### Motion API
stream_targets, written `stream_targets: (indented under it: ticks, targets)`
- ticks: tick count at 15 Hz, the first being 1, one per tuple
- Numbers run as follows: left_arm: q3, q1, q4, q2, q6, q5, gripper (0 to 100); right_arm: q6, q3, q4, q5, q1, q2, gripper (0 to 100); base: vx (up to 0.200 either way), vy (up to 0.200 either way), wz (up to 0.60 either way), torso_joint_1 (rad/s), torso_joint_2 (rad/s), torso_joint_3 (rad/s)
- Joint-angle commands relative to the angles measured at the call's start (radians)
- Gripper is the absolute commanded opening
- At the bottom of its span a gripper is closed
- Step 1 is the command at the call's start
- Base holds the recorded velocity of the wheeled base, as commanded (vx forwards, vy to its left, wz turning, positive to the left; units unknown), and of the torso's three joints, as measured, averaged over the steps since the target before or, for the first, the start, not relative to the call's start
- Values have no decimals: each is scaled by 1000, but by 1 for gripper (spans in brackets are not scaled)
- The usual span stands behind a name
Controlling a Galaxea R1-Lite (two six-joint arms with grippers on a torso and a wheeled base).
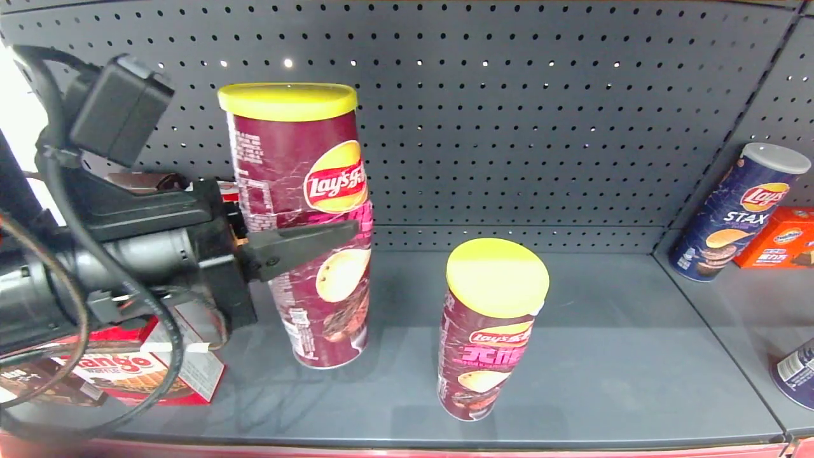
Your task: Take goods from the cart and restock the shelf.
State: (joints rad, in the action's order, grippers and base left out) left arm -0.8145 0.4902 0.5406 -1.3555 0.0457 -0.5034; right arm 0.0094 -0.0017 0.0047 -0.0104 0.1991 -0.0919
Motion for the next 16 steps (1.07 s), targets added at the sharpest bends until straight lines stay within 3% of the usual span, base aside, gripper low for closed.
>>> stream_targets:
  ticks: [1, 2, 6, 10, 12, 14, 16]
  targets:
    - [-5, -1, 82, -129, 3, 5, 0, 0, 0, 0, 0, 2, -6, 100, 0, 0, 0, 0, 0, 0]
    - [-14, -18, 214, -221, -33, 2, 0, 0, 0, 0, 0, 2, -6, 100, 0, 0, 0, 0, 0, 0]
    - [-32, -18, 381, -381, -30, -1, 0, 0, 0, 0, 0, 0, -6, 100, 0, 0, 0, 0, 0, 0]
    - [-104, -16, 423, -478, -23, -3, 0, 0, 0, 0, 0, 0, -6, 100, 0, 0, 0, 0, 0, 0]
    - [-146, -15, 433, -527, 25, -1, 0, 0, 0, 0, 0, 0, -6, 100, 0, 0, 0, 0, 0, 0]
    - [-186, -12, 437, -563, 52, -1, 0, 0, 0, 0, 0, 0, -6, 100, 0, 0, 0, 0, 0, 0]
    - [-226, -7, 437, -594, 52, -1, 0, 0, 0, 0, 0, 0, -6, 100, 0, 0, 0, 0, 0, 0]
